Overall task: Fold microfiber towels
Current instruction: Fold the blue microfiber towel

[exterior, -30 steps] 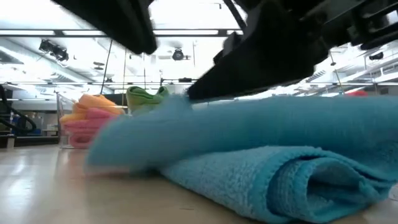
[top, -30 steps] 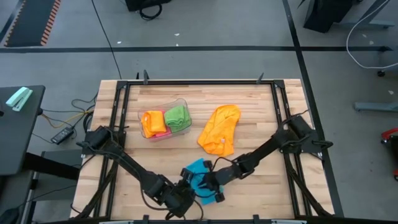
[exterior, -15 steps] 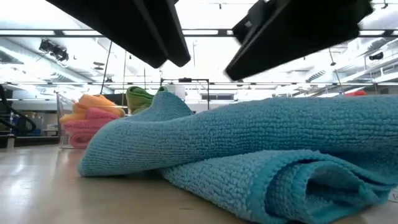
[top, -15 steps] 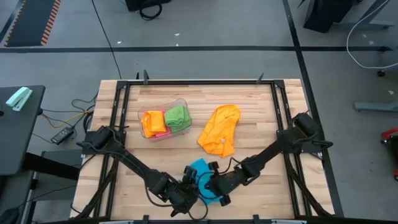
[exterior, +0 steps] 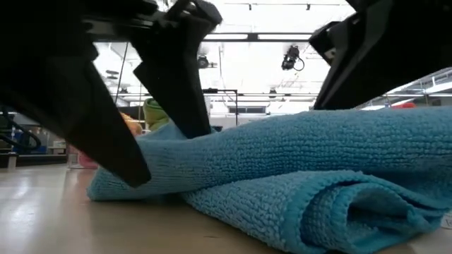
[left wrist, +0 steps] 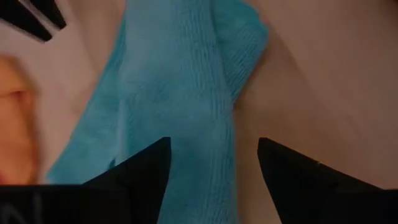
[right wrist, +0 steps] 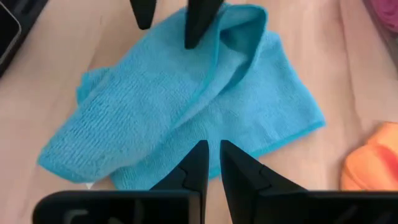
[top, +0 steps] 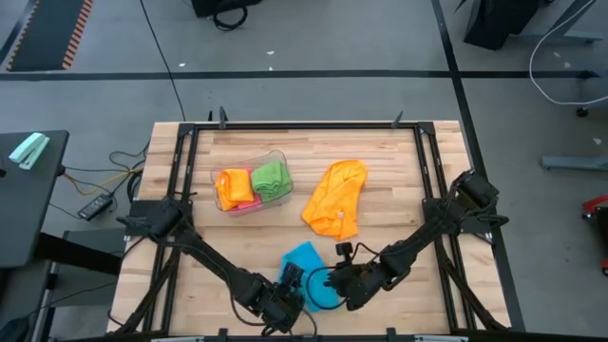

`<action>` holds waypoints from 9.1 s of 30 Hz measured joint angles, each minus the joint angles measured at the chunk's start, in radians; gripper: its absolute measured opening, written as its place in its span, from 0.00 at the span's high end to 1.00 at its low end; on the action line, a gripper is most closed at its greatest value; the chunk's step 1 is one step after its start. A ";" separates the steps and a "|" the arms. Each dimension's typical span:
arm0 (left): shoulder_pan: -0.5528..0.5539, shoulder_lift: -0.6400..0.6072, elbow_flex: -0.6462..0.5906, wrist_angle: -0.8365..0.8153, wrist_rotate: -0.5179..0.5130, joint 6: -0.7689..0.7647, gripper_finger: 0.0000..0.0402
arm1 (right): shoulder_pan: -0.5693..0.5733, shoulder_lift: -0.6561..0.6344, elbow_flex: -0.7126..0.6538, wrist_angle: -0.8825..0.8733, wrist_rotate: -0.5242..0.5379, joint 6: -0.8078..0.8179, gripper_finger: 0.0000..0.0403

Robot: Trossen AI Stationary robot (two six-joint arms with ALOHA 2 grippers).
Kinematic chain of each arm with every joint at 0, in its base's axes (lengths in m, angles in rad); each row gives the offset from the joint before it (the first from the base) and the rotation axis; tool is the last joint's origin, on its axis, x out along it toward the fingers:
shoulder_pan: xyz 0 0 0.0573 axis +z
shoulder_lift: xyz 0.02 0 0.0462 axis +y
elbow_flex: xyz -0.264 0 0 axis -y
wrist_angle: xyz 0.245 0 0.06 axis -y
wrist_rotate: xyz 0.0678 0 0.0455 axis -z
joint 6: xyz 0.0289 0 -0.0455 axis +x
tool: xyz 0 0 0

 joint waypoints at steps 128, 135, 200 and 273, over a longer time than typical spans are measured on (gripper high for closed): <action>0.125 -0.158 -0.224 -0.155 0.149 0.000 0.95 | -0.002 0.010 -0.085 0.202 -0.007 0.014 0.88; 0.137 -0.156 -0.233 -0.133 0.079 -0.061 0.81 | -0.002 0.010 -0.085 0.212 -0.007 0.014 0.88; 0.238 -0.147 -0.151 0.126 0.229 -0.024 0.62 | 0.028 -0.007 -0.152 0.106 -0.025 0.084 0.88; 0.295 0.004 0.141 -0.199 0.202 0.403 0.98 | 0.118 -0.058 -0.153 0.030 0.125 0.086 0.88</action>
